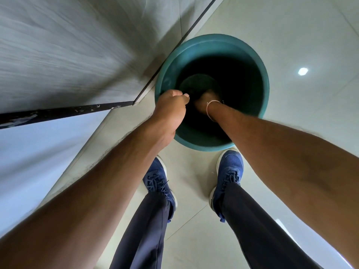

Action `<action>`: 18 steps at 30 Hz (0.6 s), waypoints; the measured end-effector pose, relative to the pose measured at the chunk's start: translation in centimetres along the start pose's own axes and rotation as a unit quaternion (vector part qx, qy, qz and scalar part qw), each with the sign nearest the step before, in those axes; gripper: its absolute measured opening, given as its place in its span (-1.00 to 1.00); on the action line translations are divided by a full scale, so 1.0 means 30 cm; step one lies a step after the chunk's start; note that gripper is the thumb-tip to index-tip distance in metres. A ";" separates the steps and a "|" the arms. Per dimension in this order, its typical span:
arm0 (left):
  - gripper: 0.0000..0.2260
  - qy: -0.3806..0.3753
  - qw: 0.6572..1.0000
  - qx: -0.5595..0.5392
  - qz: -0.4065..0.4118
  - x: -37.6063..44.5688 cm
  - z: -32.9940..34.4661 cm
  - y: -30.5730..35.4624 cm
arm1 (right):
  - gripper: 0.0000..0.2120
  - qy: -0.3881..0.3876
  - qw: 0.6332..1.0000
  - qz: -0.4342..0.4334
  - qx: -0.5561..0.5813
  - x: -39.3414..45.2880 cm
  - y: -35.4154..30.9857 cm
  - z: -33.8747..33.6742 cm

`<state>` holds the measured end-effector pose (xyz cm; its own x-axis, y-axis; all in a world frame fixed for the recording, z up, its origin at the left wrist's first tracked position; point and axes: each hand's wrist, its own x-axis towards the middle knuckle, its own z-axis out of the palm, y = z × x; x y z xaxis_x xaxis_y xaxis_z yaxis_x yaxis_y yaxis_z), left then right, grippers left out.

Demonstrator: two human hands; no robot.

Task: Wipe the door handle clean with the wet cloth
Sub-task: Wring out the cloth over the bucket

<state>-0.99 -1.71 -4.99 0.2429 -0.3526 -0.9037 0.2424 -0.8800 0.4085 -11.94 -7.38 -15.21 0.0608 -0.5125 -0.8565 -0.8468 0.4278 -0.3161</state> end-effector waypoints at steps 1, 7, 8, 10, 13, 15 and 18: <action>-0.80 0.003 1.000 -0.005 -0.004 -0.001 0.002 0.003 | -0.46 0.007 0.999 0.018 0.048 -0.015 -0.007 -0.009; -0.75 0.008 1.000 -0.016 -0.002 -0.043 0.036 0.030 | -0.59 0.073 0.982 -0.025 0.170 -0.218 -0.024 -0.172; -0.81 -0.005 1.000 -0.022 -0.004 -0.060 0.038 0.040 | -0.57 0.078 0.977 -0.041 0.192 -0.266 -0.028 -0.200; -0.89 -0.030 0.998 -0.049 -0.002 -0.089 0.048 0.057 | -0.51 0.069 0.963 -0.052 0.255 -0.347 -0.023 -0.248; -0.85 -0.092 0.993 -0.066 0.033 -0.147 0.049 0.080 | -0.53 0.022 0.916 -0.044 0.399 -0.443 -0.005 -0.312; -0.77 -0.134 0.988 -0.077 0.026 -0.204 0.035 0.105 | -0.58 -0.019 0.887 -0.045 0.459 -0.510 0.007 -0.343; -0.77 -0.140 0.988 -0.027 0.060 -0.281 0.012 0.149 | -0.63 -0.046 0.870 -0.063 0.487 -0.593 0.008 -0.389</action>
<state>-2.27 -2.80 4.41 0.0059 -0.5343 -0.8453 0.2800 -0.8106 0.5144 -19.38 -6.85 4.73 0.2005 -0.5592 -0.8044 0.0164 0.8229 -0.5680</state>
